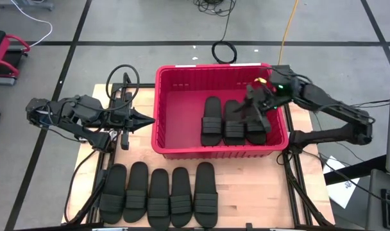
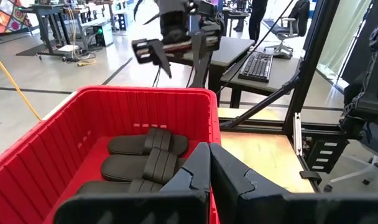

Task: Pick and place slides into bin
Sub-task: Put the black slide into the red bin

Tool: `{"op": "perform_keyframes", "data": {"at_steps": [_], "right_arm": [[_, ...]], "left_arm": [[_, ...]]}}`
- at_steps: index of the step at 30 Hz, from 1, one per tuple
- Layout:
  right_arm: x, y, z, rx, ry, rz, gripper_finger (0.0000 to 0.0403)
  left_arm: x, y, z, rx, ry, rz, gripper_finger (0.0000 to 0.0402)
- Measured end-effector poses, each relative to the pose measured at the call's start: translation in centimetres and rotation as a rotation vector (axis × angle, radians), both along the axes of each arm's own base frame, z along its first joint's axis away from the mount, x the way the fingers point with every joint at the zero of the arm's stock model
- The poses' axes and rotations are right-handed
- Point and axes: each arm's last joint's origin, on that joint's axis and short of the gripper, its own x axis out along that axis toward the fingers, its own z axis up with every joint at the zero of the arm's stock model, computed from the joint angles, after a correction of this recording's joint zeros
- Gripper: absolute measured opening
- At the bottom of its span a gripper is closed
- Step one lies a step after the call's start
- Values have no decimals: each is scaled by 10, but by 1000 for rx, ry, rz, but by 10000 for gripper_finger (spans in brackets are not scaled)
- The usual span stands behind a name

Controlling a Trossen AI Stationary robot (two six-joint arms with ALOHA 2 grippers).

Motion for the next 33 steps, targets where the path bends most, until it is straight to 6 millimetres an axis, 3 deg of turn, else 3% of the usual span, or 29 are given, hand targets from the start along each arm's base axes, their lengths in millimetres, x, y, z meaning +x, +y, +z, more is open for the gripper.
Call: {"op": "perform_keyframes", "data": {"at_steps": [6,12,15,27,33], "right_arm": [[-9,17,10,37,-23,-94,221],[-1,25,8,107,2,-72,221],[5,25,6,130,9,-90,221],[16,24,8,181,-16,-174,221],[15,24,9,202,-19,-183,221]], "left_arm": [[0,0,0,17,1,-4,5],[0,0,-1,-9,8,-8,5],[3,-4,-3,-91,27,-102,5],[52,-50,-37,-142,251,-409,6],[72,-69,-46,-129,238,-488,8]]}}
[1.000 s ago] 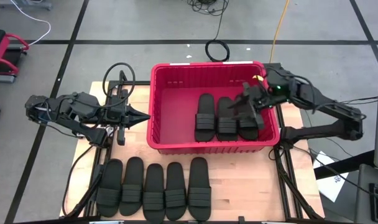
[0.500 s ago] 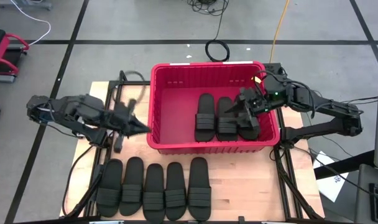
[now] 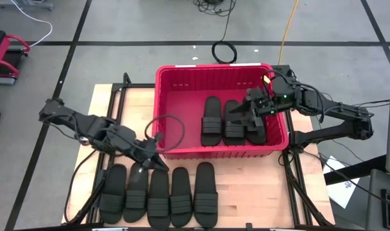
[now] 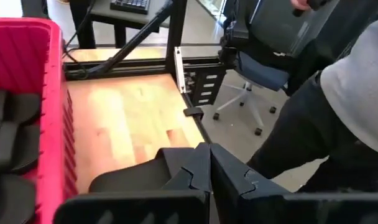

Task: Pick and place slides into bin
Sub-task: Put the black slide into the red bin

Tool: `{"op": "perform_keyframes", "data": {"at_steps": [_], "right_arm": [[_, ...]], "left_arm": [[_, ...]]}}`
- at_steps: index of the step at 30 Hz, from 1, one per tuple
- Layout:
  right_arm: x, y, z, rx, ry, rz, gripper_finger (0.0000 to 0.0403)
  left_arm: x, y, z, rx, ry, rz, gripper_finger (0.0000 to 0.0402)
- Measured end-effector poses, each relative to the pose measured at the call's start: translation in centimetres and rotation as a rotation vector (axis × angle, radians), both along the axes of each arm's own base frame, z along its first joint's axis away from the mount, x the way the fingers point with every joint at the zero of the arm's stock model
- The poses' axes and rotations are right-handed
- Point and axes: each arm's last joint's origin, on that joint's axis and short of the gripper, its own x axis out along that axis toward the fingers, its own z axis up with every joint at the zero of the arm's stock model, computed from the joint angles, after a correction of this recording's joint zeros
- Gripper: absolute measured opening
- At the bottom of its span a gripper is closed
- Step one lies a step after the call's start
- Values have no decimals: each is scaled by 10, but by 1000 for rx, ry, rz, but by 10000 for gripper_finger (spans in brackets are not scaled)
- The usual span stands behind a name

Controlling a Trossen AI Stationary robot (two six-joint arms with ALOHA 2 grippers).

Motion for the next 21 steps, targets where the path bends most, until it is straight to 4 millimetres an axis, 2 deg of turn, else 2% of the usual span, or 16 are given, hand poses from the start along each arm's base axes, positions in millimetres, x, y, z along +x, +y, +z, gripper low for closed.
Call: {"op": "perform_keyframes", "data": {"at_steps": [4,10,16,21], "right_arm": [[-2,0,0,2,4,3,221],[-13,4,2,5,4,79,222],[-32,11,9,18,-26,178,221],[-51,14,13,6,-45,194,222]], "left_arm": [[17,-7,-2,-73,-31,24,30],[56,-28,-16,-162,-108,14,93],[94,-43,-42,-153,-198,8,156],[118,-52,-74,-144,-156,34,192]]}}
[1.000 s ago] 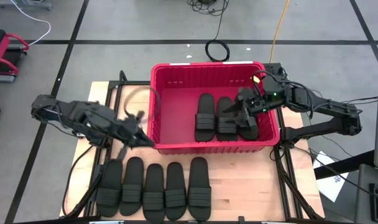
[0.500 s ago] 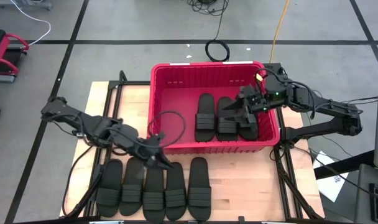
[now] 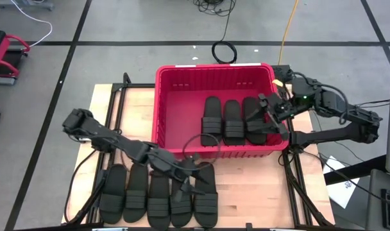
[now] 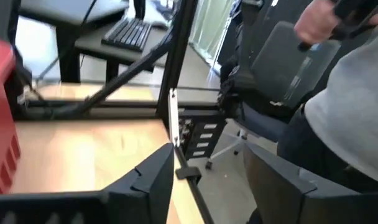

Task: Pick and place slides into bin
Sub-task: Put the black slide into the red bin

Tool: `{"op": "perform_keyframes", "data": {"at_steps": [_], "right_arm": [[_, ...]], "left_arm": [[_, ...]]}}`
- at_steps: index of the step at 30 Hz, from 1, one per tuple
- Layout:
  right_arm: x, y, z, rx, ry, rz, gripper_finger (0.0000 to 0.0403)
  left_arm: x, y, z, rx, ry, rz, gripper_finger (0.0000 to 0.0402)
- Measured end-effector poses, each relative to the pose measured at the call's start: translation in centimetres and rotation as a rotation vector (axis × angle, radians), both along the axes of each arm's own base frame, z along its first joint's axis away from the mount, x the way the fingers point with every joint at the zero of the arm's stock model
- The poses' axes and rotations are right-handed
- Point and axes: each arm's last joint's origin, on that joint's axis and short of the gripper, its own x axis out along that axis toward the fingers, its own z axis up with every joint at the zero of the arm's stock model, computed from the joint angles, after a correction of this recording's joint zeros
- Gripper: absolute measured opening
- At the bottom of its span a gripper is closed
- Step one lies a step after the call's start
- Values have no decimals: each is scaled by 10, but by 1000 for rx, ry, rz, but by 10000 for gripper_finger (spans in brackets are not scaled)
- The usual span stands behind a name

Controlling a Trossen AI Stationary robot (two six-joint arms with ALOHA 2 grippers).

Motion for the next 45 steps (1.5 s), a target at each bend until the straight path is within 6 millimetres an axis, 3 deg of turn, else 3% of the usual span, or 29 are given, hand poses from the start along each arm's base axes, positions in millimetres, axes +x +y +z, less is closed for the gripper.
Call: {"op": "perform_keyframes", "data": {"at_steps": [10,23,27,38,45], "right_arm": [[-23,4,1,-11,5,1,222],[-26,5,2,10,3,-7,222],[-26,5,3,27,2,-12,221],[-24,4,2,37,13,-22,221],[-24,4,2,49,17,-25,221]], "left_arm": [[29,-15,-69,9,195,-16,214],[30,-20,-119,37,472,-104,214],[29,-14,-126,10,571,-67,214],[34,4,-128,27,588,-11,214],[35,1,-133,37,581,-48,214]]}}
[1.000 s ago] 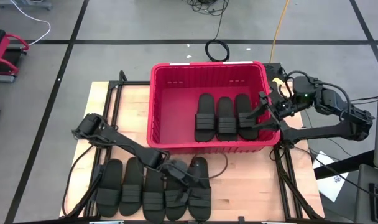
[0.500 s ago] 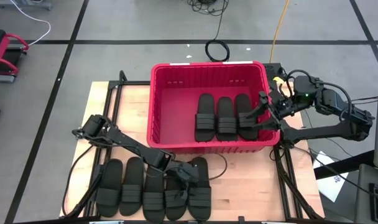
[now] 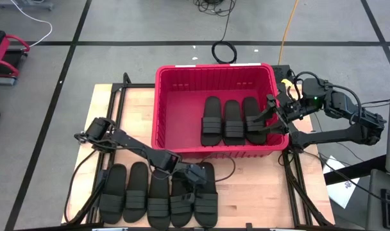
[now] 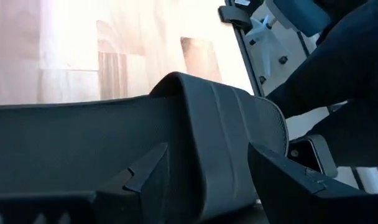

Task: Pick and place slides into bin
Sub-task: Put the black slide into the red bin

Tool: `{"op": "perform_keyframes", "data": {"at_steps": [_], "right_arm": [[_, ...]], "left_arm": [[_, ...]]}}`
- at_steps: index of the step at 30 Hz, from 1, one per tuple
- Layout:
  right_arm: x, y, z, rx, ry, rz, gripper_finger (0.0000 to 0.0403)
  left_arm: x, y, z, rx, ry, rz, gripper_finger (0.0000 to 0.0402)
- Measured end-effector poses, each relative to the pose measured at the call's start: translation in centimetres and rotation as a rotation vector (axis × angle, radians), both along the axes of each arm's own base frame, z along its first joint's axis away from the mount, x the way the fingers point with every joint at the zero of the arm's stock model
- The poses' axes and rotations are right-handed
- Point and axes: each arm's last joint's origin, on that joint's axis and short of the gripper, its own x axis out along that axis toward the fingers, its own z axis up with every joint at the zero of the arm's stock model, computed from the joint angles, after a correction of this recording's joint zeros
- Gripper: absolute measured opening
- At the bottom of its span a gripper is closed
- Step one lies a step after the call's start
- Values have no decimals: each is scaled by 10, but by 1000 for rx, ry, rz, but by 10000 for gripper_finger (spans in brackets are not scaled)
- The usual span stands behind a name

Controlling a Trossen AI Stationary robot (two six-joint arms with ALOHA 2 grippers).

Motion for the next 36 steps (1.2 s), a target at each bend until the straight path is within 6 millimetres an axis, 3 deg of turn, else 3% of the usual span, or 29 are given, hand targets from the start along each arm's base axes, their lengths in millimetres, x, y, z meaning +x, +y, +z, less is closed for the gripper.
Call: {"op": "perform_keyframes", "data": {"at_steps": [7,15,24,27,32,36], "right_arm": [[0,0,0,-2,-1,5,221],[0,0,0,-8,-2,10,221],[0,0,0,-22,-8,14,221],[0,0,0,-24,-9,15,221],[0,0,0,-26,-10,15,221],[0,0,0,-41,-16,19,221]], "left_arm": [[-1,-16,-17,6,23,4,214],[10,-19,-37,-25,-7,41,214],[15,-22,-40,-104,-37,1,210],[15,-24,-39,-116,-50,-22,170],[17,-27,-33,-189,-95,-97,27],[22,-30,-20,-255,-206,-151,16]]}}
